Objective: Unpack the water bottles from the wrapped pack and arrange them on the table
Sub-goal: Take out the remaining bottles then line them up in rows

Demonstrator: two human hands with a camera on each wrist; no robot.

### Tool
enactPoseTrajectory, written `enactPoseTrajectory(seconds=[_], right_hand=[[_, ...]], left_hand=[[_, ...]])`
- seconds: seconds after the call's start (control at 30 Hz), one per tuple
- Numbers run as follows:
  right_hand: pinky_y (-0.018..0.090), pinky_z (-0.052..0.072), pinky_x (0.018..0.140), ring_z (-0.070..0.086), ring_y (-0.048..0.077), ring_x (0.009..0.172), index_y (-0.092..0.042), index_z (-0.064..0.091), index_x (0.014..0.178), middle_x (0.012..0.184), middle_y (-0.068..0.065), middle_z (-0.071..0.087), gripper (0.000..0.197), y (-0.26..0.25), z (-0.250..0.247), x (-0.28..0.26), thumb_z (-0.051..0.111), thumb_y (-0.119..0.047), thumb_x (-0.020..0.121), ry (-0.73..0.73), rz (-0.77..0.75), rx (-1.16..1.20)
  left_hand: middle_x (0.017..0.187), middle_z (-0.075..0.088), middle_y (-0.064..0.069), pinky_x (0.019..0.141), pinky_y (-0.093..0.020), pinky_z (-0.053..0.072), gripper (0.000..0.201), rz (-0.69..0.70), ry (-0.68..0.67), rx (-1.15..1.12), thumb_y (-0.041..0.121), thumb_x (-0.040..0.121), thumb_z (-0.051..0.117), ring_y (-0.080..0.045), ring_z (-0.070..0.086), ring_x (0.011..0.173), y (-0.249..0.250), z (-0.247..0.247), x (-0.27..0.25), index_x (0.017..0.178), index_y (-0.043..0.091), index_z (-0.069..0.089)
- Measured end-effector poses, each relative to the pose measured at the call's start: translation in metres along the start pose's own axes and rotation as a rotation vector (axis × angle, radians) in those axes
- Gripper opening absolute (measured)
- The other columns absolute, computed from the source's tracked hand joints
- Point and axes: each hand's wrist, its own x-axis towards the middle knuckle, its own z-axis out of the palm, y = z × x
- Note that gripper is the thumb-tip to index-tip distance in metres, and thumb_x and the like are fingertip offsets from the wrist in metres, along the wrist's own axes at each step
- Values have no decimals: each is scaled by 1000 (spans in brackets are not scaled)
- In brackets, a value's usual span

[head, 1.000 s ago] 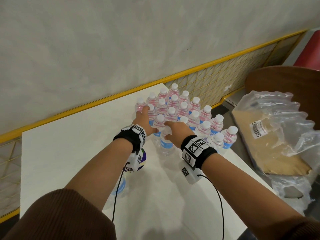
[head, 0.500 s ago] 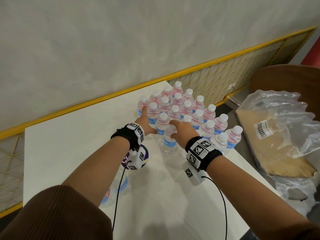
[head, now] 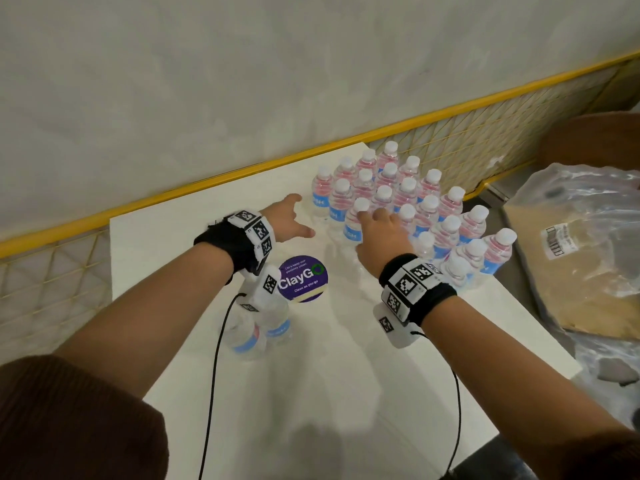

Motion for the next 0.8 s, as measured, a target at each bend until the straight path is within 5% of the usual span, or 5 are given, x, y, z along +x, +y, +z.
enactPoseTrajectory(seconds=[0.17, 0.33, 0.57, 0.7, 0.8], right_hand=[[33, 45, 87, 53, 29, 111, -14, 52, 128, 120, 12, 55, 39, -55, 12, -35, 54, -21, 90, -162, -207, 201], [37, 46, 95, 54, 29, 114, -17, 51, 131, 124, 11, 56, 50, -93, 41, -62, 63, -34, 85, -299, -288, 217], [43, 46, 95, 53, 28, 115, -20, 45, 130, 125, 9, 54, 57, -112, 53, -91, 67, -37, 80, -268, -201, 225], [32, 44, 82, 56, 29, 108, -11, 50, 121, 117, 10, 59, 41, -109, 54, -108, 62, -26, 85, -201, -143, 197], [28, 37, 72, 58, 31, 102, -9, 52, 117, 113, 13, 61, 37, -94, 53, -123, 61, -24, 85, -176, -56, 211]], left_hand=[[135, 51, -11, 76, -29, 49, 65, 11, -1, 54, 30, 86, 68, -25, 56, 104, -18, -20, -42, 141, 15, 37], [108, 60, -8, 75, -30, 49, 53, -54, -137, 222, 37, 87, 64, -24, 60, 97, -53, -13, -79, 133, 14, 50], [137, 50, 0, 78, -29, 49, 77, -99, -296, 441, 52, 77, 69, -24, 57, 114, -90, 0, -134, 142, 31, 33], [109, 62, -6, 69, -34, 57, 62, -35, -214, 358, 25, 77, 73, -29, 69, 85, -105, 28, -141, 131, 23, 44], [111, 63, -9, 74, -35, 60, 49, 35, -165, 237, 13, 78, 73, -31, 70, 86, -100, 42, -141, 122, 19, 54]])
